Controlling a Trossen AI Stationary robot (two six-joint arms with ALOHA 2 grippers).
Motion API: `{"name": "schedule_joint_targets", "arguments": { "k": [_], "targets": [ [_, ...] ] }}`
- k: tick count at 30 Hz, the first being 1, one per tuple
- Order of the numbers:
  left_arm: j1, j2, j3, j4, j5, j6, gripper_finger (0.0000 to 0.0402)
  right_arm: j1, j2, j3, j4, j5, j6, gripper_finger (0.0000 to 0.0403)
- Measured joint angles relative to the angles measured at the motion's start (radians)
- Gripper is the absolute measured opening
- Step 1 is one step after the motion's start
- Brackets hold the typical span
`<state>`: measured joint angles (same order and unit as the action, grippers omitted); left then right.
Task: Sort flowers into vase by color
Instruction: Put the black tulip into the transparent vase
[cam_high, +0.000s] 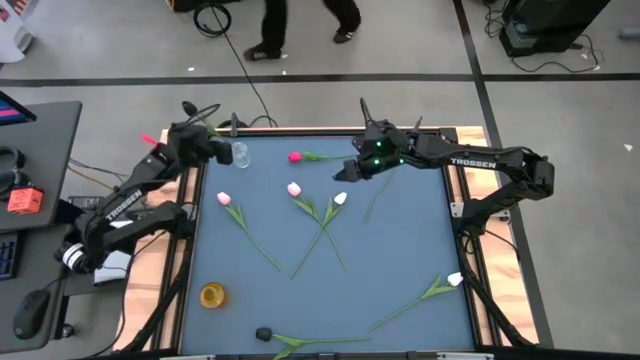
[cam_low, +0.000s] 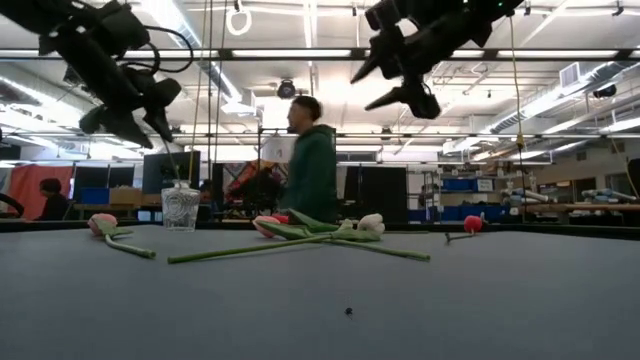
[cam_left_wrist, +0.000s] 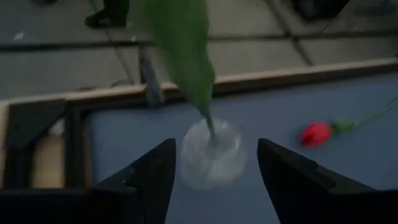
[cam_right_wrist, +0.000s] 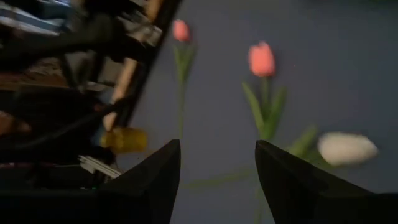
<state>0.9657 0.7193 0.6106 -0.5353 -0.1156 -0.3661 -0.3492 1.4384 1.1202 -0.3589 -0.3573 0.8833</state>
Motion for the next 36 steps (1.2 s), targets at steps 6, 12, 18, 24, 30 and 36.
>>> {"name": "schedule_joint_targets", "arguments": {
  "k": [6, 12, 18, 24, 30, 36],
  "targets": [
    [0.000, 0.046, 0.162, -0.294, -0.022, 0.019, 0.0236, 0.002, 0.000, 0.000, -0.117, -0.002, 0.009, 0.0215],
    [0.000, 0.074, 0.323, -0.515, -0.022, 0.020, 0.0236, 0.007, 0.000, 0.000, -0.188, -0.002, -0.009, 0.0215],
    [-0.001, 0.074, 0.459, -0.670, -0.022, 0.020, 0.0236, 0.023, 0.000, 0.000, -0.252, 0.025, -0.069, 0.0215],
    [-0.001, 0.072, 0.588, -0.744, -0.023, 0.021, 0.0236, 0.025, 0.000, 0.000, -0.345, 0.057, -0.121, 0.0215],
    [-0.002, 0.072, 0.690, -0.796, -0.020, 0.035, 0.0236, 0.018, 0.000, -0.013, -0.454, 0.097, -0.195, 0.0215],
    [-0.001, 0.080, 0.776, -0.846, -0.018, 0.061, 0.0233, 0.018, 0.000, -0.088, -0.474, 0.095, -0.206, 0.0215]
  ]
}}
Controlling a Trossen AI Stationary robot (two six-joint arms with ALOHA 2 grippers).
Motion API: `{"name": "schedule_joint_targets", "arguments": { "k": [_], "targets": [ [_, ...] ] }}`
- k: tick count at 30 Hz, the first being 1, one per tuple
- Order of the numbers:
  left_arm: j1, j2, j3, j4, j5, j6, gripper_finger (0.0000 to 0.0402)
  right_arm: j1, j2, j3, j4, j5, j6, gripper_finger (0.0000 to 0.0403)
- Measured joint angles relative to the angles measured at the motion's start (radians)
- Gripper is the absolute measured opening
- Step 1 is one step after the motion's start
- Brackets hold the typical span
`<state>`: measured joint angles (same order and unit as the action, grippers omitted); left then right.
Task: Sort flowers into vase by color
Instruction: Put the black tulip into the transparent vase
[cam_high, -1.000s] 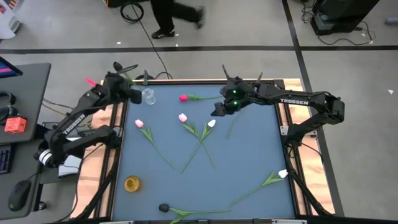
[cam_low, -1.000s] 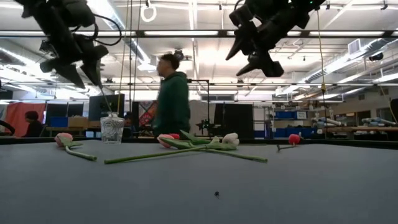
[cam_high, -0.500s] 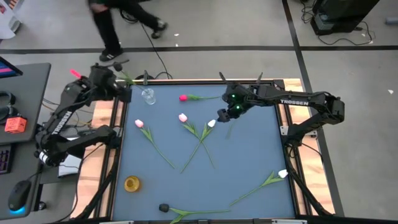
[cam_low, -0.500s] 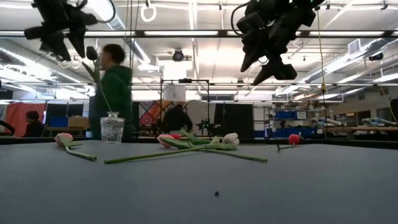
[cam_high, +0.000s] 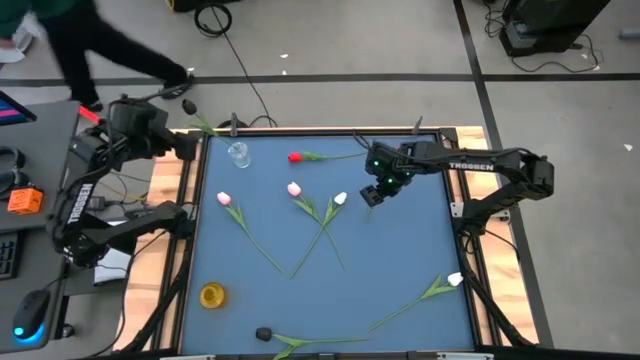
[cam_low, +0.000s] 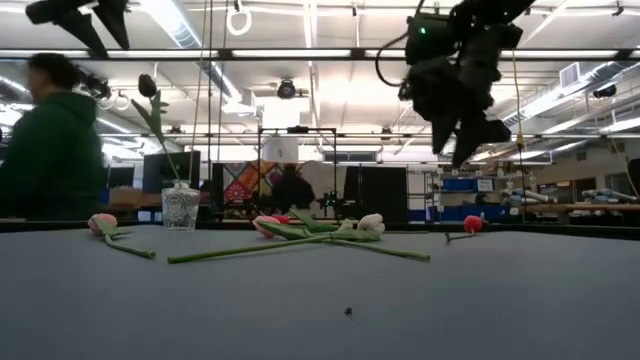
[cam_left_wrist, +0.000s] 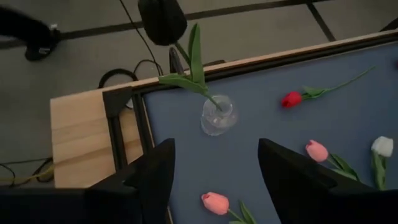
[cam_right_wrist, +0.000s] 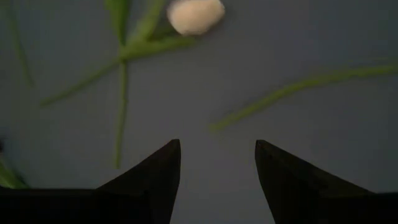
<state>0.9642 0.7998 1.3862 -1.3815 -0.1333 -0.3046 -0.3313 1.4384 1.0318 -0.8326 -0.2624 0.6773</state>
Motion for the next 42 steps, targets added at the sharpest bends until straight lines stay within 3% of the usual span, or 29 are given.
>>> {"name": "schedule_joint_targets", "arguments": {
  "k": [8, 12, 16, 26, 32, 36, 42],
  "targets": [
    [0.000, 0.062, 0.121, -0.055, 0.017, 0.049, 0.0213, 0.001, 0.000, -0.134, 0.053, -0.087, 0.034, 0.0215],
    [-0.004, 0.092, 0.154, -0.048, 0.193, 0.090, 0.0202, 0.004, 0.000, -0.188, 0.103, -0.147, 0.058, 0.0215],
    [-0.061, 0.109, 0.160, -0.021, 0.286, 0.090, 0.0191, 0.018, 0.000, -0.225, 0.136, -0.137, 0.095, 0.0215],
    [-0.322, 0.169, 0.160, 0.203, 0.285, 0.027, 0.0172, 0.124, 0.000, -0.238, 0.233, 0.011, 0.274, 0.0206],
    [-0.493, 0.273, 0.160, 0.286, 0.199, 0.049, 0.0171, 0.242, 0.000, -0.238, 0.280, 0.121, 0.436, 0.0188],
    [-0.548, 0.336, 0.160, 0.312, 0.180, 0.089, 0.0171, 0.346, 0.000, -0.238, 0.306, 0.121, 0.569, 0.0181],
    [-0.603, 0.424, 0.160, 0.423, 0.180, 0.143, 0.0171, 0.521, 0.000, -0.238, 0.347, 0.008, 0.809, 0.0173]
  ]
}}
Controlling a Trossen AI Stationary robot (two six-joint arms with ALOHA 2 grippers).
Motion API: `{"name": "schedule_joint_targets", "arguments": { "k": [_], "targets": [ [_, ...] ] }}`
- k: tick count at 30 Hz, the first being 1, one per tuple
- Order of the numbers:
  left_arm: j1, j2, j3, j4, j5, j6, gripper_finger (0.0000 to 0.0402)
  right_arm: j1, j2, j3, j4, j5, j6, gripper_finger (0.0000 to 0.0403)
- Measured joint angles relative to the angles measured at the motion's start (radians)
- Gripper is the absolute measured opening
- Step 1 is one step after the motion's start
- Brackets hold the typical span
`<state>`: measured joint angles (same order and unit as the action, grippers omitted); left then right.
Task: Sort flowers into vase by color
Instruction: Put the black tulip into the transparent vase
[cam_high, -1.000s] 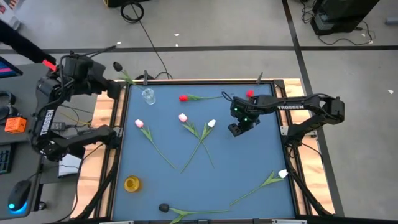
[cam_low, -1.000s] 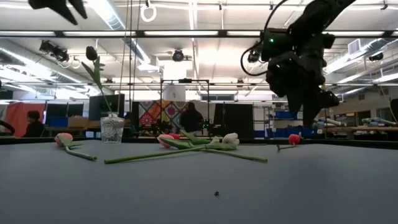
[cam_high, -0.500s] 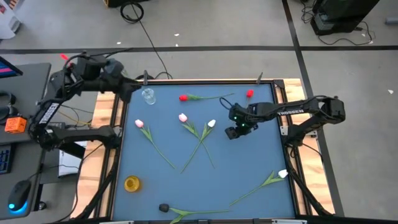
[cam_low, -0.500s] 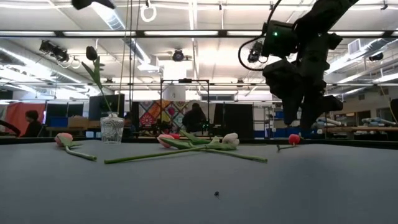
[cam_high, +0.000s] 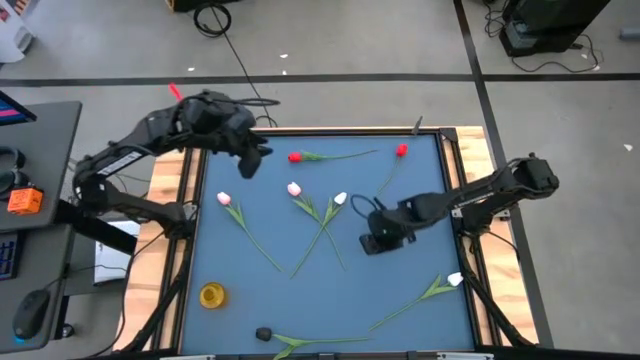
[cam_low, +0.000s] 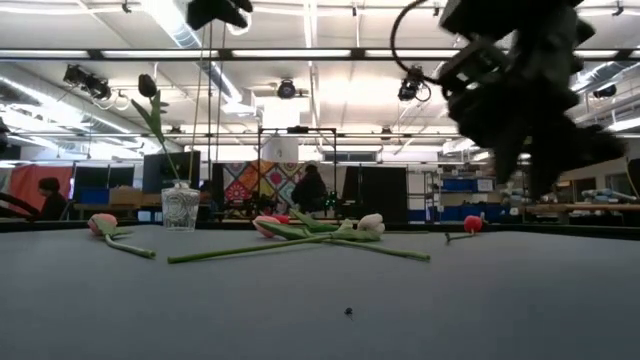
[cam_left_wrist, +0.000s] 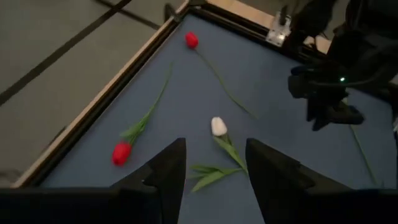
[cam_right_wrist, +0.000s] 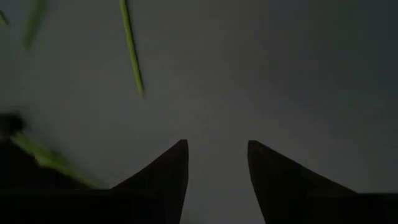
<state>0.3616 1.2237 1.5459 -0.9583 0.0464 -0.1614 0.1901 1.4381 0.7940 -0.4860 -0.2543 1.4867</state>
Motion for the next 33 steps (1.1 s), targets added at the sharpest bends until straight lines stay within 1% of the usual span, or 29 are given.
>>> {"name": "schedule_joint_targets", "arguments": {
  "k": [2, 5, 8, 11, 15, 20, 23, 30, 33],
  "targets": [
    [-0.016, 0.028, 0.000, 0.017, 0.001, 0.033, 0.0172, 0.061, 0.000, 0.000, -0.001, -0.027, 0.061, 0.0171],
    [-0.031, 0.067, 0.000, 0.019, 0.001, 0.082, 0.0172, 0.148, 0.000, 0.000, -0.001, -0.040, 0.160, 0.0170],
    [-0.025, 0.082, 0.000, 0.017, 0.001, 0.082, 0.0172, 0.231, 0.000, 0.000, 0.011, -0.040, 0.284, 0.0170],
    [-0.010, 0.078, -0.001, 0.005, 0.001, 0.080, 0.0172, 0.299, 0.000, 0.000, 0.045, 0.002, 0.417, 0.0170],
    [0.013, 0.068, -0.001, -0.050, 0.000, 0.080, 0.0172, 0.337, 0.000, 0.001, 0.055, 0.116, 0.539, 0.0170],
    [0.017, 0.065, 0.000, -0.055, 0.000, 0.097, 0.0172, 0.260, 0.000, 0.001, -0.001, 0.303, 0.615, 0.0170],
    [0.032, 0.049, 0.000, -0.077, -0.001, 0.133, 0.0172, 0.185, 0.000, 0.001, -0.003, 0.372, 0.592, 0.0170],
    [0.135, 0.015, 0.136, -0.144, -0.053, 0.124, 0.0172, -0.013, -0.004, 0.002, 0.035, 0.383, 0.371, 0.0170],
    [0.158, 0.018, 0.154, -0.170, -0.057, 0.124, 0.0172, -0.121, -0.004, 0.002, 0.055, 0.345, 0.252, 0.0170]
  ]
}}
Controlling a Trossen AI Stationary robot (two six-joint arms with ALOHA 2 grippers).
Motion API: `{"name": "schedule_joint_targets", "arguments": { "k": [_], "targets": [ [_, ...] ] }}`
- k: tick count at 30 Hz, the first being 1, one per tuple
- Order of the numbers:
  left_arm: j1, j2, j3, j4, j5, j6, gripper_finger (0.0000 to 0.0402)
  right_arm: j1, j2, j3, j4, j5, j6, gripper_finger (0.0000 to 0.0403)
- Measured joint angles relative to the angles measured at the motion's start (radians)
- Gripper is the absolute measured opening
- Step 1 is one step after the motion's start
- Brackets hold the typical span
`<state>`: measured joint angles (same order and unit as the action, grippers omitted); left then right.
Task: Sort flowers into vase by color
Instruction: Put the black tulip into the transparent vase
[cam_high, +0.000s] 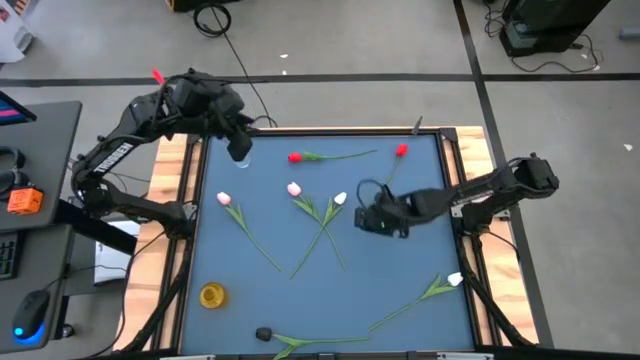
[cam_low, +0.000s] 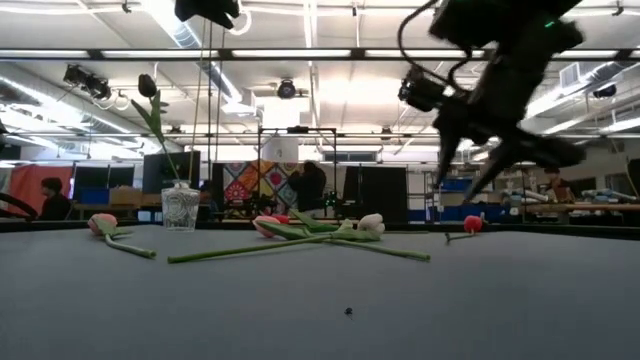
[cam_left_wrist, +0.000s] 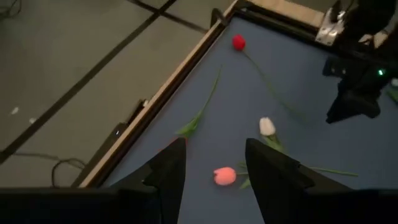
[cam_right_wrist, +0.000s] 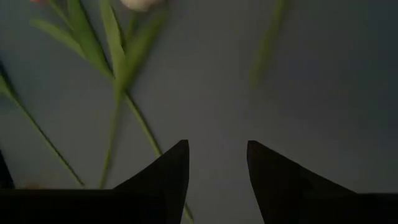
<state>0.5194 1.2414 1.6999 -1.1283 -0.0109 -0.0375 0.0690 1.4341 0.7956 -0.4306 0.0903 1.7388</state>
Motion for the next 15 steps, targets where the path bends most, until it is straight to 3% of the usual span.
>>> {"name": "schedule_joint_targets", "arguments": {
  "k": [4, 6, 10, 15],
  "targets": [
    [0.006, -0.010, 0.001, -0.110, 0.003, -0.021, 0.0172, -0.096, 0.002, 0.000, 0.149, -0.106, -0.242, 0.0170],
    [-0.013, -0.027, 0.001, -0.198, 0.056, -0.032, 0.0172, -0.103, 0.003, 0.000, 0.253, -0.138, -0.338, 0.0170],
    [-0.113, -0.076, -0.037, -0.340, 0.184, -0.033, 0.0172, -0.062, 0.003, 0.000, 0.419, -0.129, -0.486, 0.0170],
    [-0.263, -0.139, -0.133, -0.333, 0.188, -0.078, 0.0172, 0.034, 0.003, 0.000, 0.534, -0.098, -0.730, 0.0170]
  ]
}}
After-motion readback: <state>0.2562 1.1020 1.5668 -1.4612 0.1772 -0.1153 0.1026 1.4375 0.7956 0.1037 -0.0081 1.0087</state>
